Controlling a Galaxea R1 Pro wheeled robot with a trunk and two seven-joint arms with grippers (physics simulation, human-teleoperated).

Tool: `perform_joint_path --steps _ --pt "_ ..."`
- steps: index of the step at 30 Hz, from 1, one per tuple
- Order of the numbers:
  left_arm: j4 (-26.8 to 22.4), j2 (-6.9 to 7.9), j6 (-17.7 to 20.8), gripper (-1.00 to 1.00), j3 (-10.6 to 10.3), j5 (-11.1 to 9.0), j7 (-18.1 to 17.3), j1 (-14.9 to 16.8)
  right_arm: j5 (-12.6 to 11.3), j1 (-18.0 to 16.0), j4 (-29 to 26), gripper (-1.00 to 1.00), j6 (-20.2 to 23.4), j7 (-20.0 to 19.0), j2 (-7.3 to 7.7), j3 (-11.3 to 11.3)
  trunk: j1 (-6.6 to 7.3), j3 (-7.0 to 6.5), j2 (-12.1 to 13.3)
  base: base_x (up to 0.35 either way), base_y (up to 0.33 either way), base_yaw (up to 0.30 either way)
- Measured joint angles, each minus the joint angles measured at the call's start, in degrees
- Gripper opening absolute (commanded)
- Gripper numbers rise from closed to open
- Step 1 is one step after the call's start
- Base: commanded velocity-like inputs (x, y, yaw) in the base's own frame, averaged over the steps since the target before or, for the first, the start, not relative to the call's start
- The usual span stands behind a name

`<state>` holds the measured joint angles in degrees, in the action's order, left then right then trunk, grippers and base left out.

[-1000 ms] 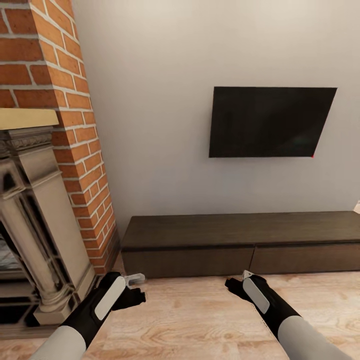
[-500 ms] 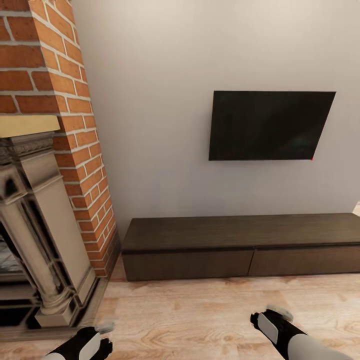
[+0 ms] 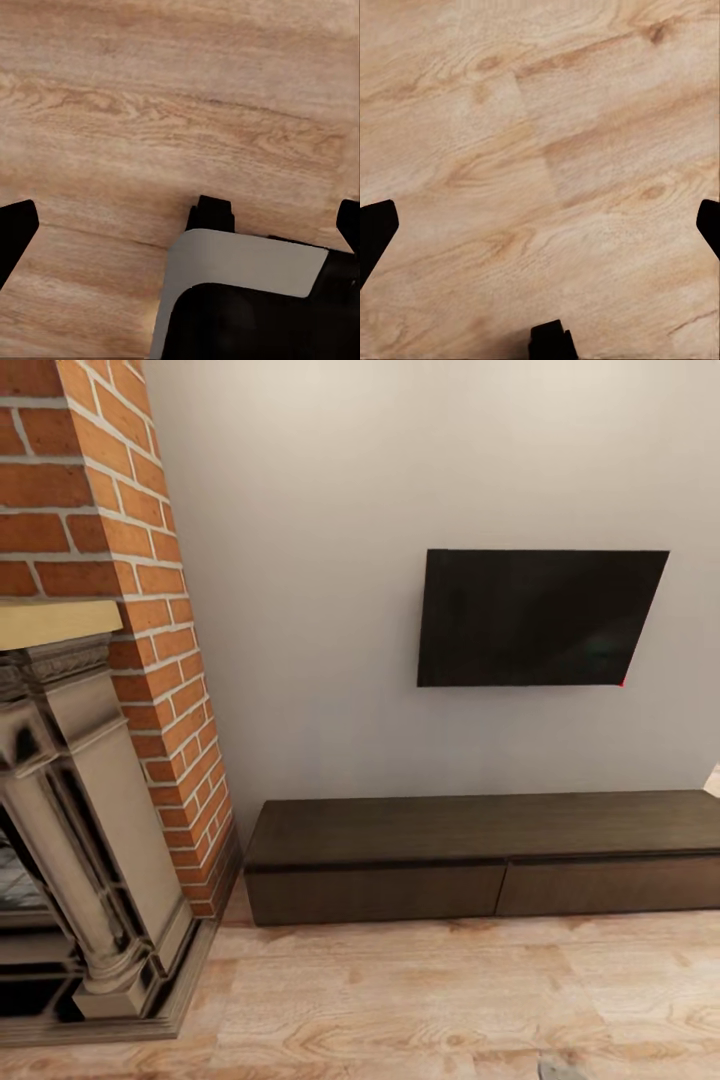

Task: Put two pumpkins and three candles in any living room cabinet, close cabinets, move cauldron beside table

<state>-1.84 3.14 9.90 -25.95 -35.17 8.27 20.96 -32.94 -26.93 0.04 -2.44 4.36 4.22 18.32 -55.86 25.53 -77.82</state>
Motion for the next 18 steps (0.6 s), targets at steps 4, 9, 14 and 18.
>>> perform_joint_path --steps 4,9,14,18 --pt "0.01 -0.20 -1.77 1.00 -0.01 0.14 -0.46 -3.27 0.27 3.39 1.28 1.00 -4.26 0.09 -1.54 0.00 0.88 -0.73 1.61 0.000 0.000 0.000" --pt "0.01 -0.18 -4.95 1.00 -0.01 0.15 -0.79 -7.95 0.24 7.97 2.01 1.00 -8.91 0.10 -3.55 -0.06 1.98 -1.62 3.61 0.000 0.000 0.000" --pt "0.34 0.26 -7.44 1.00 -0.01 0.25 -0.79 -10.47 0.07 9.97 2.33 1.00 -9.47 0.30 -4.71 -0.12 3.08 -2.52 5.62 0.000 0.000 0.000" --pt "0.97 0.66 -8.43 1.00 -0.07 0.32 -0.74 -12.27 -0.06 11.01 2.60 1.00 -9.47 0.55 -4.78 -0.28 3.95 -3.24 7.22 0.000 0.000 0.000"
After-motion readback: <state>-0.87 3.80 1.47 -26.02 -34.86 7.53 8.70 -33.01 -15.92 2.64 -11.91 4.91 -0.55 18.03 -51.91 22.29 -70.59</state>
